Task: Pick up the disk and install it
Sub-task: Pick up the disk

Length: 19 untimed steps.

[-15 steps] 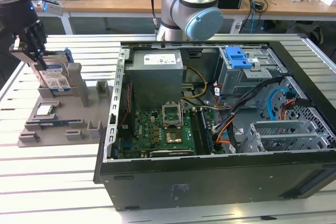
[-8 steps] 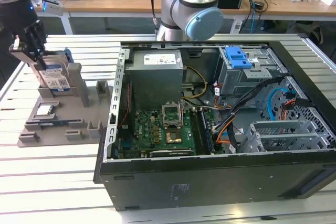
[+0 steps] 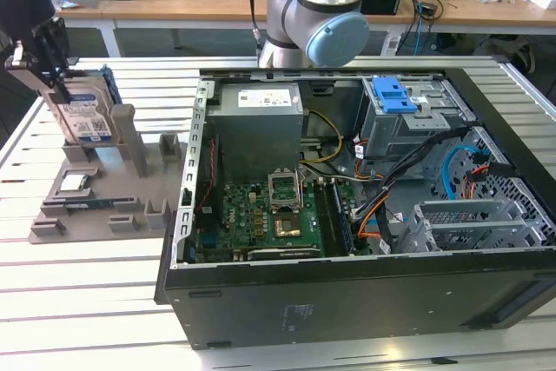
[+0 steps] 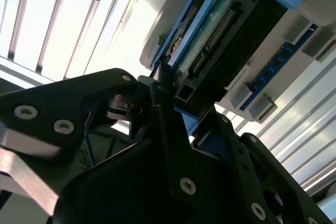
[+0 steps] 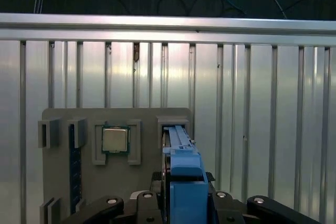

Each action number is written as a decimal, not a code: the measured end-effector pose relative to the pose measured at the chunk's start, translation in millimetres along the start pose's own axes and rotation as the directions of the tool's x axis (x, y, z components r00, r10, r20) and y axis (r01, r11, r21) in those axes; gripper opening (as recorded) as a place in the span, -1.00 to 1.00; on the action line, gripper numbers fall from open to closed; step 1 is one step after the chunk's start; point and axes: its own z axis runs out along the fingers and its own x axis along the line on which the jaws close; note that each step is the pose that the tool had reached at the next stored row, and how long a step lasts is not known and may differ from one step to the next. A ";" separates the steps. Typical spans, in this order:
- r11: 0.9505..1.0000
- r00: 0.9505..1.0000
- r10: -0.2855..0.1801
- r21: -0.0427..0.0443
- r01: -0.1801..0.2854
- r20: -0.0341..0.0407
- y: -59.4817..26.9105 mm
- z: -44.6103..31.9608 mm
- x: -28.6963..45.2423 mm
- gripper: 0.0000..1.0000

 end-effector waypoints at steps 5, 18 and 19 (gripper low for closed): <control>1.000 1.000 0.000 0.000 0.000 0.000 -0.1 -16.8 -1.2 -0.26; 1.000 1.000 0.000 0.000 0.000 0.000 -0.2 -48.4 -2.7 -0.26; 1.000 1.000 0.000 0.000 0.000 0.000 -0.2 -51.3 -2.8 -0.26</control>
